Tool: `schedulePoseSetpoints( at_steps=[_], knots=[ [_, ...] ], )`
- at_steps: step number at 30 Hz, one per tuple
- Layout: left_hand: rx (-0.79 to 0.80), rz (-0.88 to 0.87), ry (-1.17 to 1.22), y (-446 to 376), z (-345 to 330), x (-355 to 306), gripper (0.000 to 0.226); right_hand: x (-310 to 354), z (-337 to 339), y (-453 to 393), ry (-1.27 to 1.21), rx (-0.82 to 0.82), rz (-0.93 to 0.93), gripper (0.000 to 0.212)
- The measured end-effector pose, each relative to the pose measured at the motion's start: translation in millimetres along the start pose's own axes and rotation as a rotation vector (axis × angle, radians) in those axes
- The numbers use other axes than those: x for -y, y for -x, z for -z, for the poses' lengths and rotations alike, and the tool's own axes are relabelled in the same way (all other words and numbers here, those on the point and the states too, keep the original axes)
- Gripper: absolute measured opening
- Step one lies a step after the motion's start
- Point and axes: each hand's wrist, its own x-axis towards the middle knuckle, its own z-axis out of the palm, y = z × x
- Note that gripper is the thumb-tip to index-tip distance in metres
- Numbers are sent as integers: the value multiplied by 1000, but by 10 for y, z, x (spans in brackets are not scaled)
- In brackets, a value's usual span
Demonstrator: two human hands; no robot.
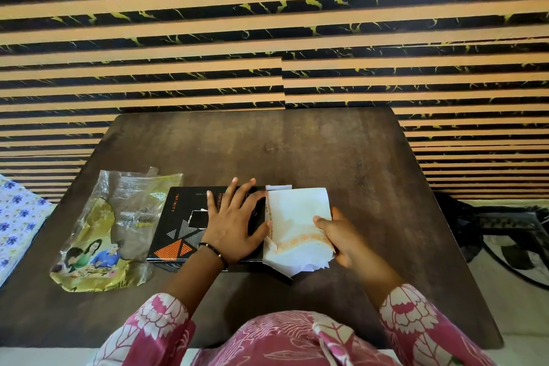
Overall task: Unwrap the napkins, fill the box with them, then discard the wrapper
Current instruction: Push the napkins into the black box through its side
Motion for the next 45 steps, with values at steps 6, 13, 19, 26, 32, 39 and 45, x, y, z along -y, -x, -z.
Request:
schedulePoseSetpoints(
  at_steps=[6, 13, 19, 26, 32, 39, 45],
  knots=[
    [21, 44, -7, -24, 0, -1, 68, 12, -122, -56, -216, -58, -69, 28],
    [15, 43, 6, -28, -4, 9, 66, -36, -163, -42, -250, -49, -87, 36],
    [9, 33, -11, -11, -12, 12, 66, -117, 37, 87, 82, 55, 77, 66],
    [22, 37, -13, -2, 0, -14, 66, -47, -86, 107, 150, -61, 77, 62],
    [27, 47, -19, -8, 8, -10, 67, 64, -291, 119, 266, -26, 140, 51],
    [29, 45, -29, -10, -5, -9, 67, -40, -60, 229, 316, -29, 63, 31],
    [27, 46, -35, -10, 5, -29, 69, 10, -322, 180, 253, 22, 28, 23]
  ],
)
